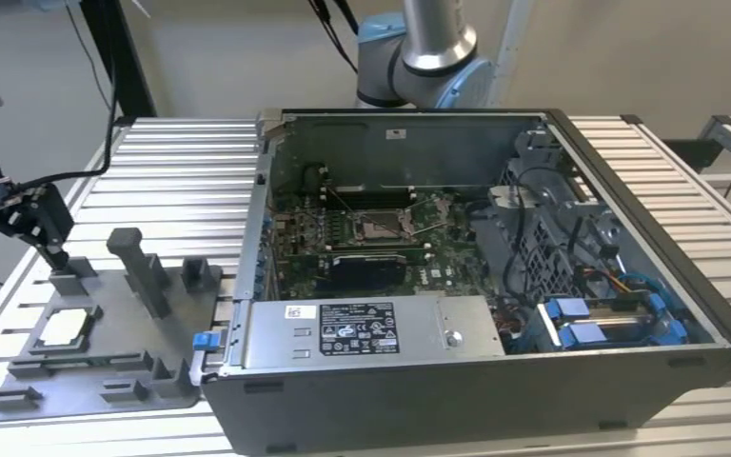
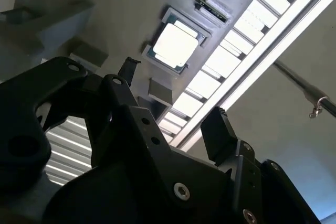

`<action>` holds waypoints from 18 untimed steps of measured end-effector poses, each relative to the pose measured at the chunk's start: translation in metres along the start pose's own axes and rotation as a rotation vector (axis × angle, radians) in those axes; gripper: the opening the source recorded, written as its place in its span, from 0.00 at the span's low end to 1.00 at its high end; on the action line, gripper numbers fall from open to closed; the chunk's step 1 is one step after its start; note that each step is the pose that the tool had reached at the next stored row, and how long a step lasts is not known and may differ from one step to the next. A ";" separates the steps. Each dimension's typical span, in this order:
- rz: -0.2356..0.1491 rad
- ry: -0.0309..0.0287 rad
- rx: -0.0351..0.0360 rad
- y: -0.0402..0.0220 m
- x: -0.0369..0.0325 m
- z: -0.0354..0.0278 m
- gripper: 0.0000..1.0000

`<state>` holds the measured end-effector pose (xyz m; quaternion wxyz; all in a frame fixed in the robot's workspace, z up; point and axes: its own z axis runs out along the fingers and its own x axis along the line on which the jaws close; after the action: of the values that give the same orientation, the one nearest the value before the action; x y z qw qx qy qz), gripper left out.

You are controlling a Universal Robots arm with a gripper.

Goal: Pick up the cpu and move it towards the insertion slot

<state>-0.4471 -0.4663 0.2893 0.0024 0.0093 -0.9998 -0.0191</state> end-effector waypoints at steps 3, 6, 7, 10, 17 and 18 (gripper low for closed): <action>0.000 0.0000 0.0000 -0.0020 0.0000 0.0049 1.00; 0.000 0.0000 0.0000 -0.0039 0.0000 0.0098 1.00; 0.000 -0.0001 0.0000 -0.0045 0.0000 0.0115 1.00; 0.000 0.0001 0.0000 -0.0062 0.0000 0.0163 1.00; 0.000 -0.0001 0.0000 -0.0095 0.0000 0.0287 1.00; 0.000 -0.0001 0.0000 -0.0099 0.0000 0.0305 1.00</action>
<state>-0.4471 -0.4750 0.2585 0.0023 0.0093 -0.9998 -0.0192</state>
